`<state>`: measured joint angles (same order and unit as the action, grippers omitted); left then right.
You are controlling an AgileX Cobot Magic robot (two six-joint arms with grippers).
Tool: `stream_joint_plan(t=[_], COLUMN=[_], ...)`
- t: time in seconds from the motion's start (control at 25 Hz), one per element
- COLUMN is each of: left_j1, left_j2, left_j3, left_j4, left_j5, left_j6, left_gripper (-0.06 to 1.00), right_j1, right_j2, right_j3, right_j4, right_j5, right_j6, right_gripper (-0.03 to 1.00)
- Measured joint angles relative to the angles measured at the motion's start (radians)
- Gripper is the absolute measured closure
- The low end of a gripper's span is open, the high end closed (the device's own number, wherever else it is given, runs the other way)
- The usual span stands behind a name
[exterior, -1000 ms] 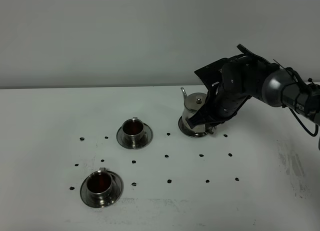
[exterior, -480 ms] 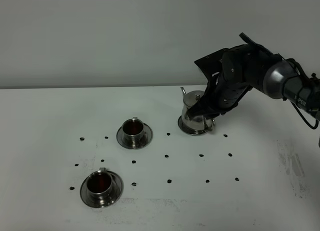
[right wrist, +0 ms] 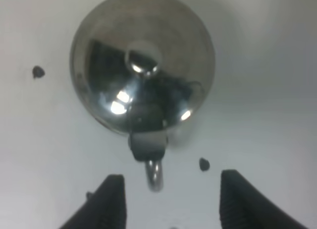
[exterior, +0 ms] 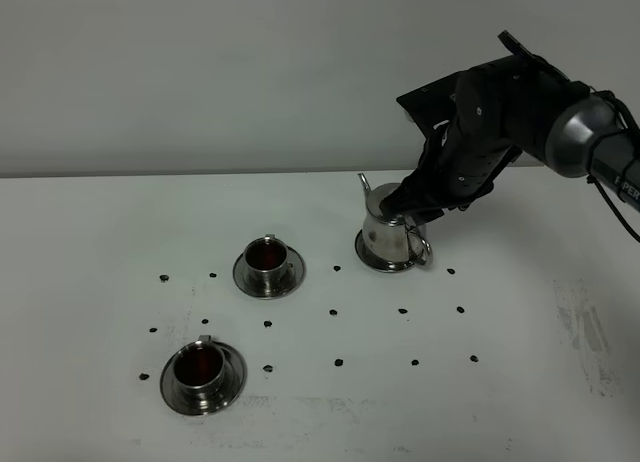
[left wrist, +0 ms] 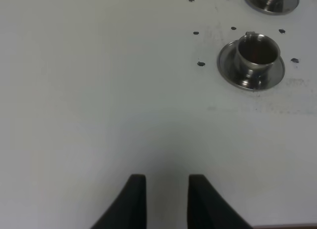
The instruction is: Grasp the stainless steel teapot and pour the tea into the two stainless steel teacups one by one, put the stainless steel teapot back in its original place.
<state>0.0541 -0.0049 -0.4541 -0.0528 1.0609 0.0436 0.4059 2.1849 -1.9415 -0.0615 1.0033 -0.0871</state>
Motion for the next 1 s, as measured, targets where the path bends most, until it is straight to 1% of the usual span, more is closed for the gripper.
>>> stream_joint_plan(t=[0.12,0.24,0.48,0.6,0.72,0.8,1.0], left_j1=[0.0,0.0,0.0,0.0,0.0,0.0,0.0], left_j2=[0.0,0.0,0.0,0.0,0.0,0.0,0.0], left_j3=[0.0,0.0,0.0,0.0,0.0,0.0,0.0], left_j4=[0.0,0.0,0.0,0.0,0.0,0.0,0.0], left_j5=[0.0,0.0,0.0,0.0,0.0,0.0,0.0], left_j6=[0.0,0.0,0.0,0.0,0.0,0.0,0.0], left_gripper=[0.7,0.7,0.7,0.7,0.7,0.7,0.7], right_j1=[0.0,0.0,0.0,-0.002,-0.003,-0.005,-0.008], right_j2=[-0.048,-0.132,-0.398,-0.566,-0.746,-0.851,-1.078], right_j3=[0.0,0.055,0.344,0.485,0.586,0.638,0.725], right_j4=[-0.009,-0.015,-0.025,-0.041,-0.055,-0.067,-0.072], right_j5=[0.029,0.019,-0.104,-0.11,-0.078,-0.04,0.06], right_j6=[0.008,0.01,0.01,0.01,0.01,0.01,0.01], right_gripper=[0.54,0.54,0.54,0.55,0.56,0.57,0.6])
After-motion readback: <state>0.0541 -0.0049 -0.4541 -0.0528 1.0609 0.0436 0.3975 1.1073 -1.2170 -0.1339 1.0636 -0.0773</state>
